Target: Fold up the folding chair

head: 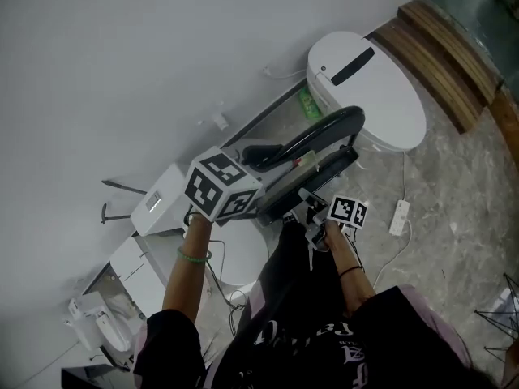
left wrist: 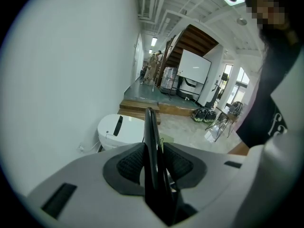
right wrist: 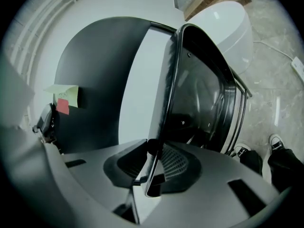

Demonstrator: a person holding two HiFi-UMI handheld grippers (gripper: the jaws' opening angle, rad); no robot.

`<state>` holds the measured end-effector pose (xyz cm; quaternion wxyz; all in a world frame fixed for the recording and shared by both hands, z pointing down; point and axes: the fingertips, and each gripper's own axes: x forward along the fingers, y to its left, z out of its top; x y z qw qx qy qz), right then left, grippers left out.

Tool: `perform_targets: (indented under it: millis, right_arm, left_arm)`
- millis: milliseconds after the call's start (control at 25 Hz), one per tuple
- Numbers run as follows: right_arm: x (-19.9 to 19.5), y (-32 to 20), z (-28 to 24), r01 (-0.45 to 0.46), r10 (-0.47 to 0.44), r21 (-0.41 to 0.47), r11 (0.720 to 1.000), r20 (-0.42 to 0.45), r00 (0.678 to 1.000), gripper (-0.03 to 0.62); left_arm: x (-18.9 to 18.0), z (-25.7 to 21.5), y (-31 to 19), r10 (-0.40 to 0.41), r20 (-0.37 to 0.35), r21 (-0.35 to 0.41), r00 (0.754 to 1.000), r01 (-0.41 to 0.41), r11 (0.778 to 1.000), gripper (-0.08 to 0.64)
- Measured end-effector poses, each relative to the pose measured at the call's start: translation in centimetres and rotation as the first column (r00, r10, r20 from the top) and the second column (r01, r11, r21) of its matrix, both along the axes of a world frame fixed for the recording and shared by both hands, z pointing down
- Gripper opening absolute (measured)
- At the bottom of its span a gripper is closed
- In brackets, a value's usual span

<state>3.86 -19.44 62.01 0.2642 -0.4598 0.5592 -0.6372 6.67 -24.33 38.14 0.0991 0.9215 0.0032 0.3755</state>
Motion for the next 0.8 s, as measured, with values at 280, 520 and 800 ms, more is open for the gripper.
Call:
perform_targets:
  millis: [280,520,800]
  right_arm:
    - [-2.9,-5.0,1.1,0.069,-0.073,-0.055,0.996,-0.067,0.995,0.091]
    - [-5.8,-8.8,2.1,0.124,-0.136,-0.107,0.986,-0.109,0.985,0.091]
    - [-7.6,-14.1,2.4,0.158,-0.176,-0.127,0.979,-0.136,0.975,0.091]
  left_arm:
    - [-4.0,1.4,-6.5,-0.03,0.011,-0.048,0.999,0.03,0.998,0.124]
    - [-7.7,2.4,-10.3,-0.068,-0.02,-0.101,0.997,0.066,0.993,0.123]
    - [-10.6,2.7,-16.0,-0.142,-0.053,-0.135,0.988,0.134,0.982,0.123]
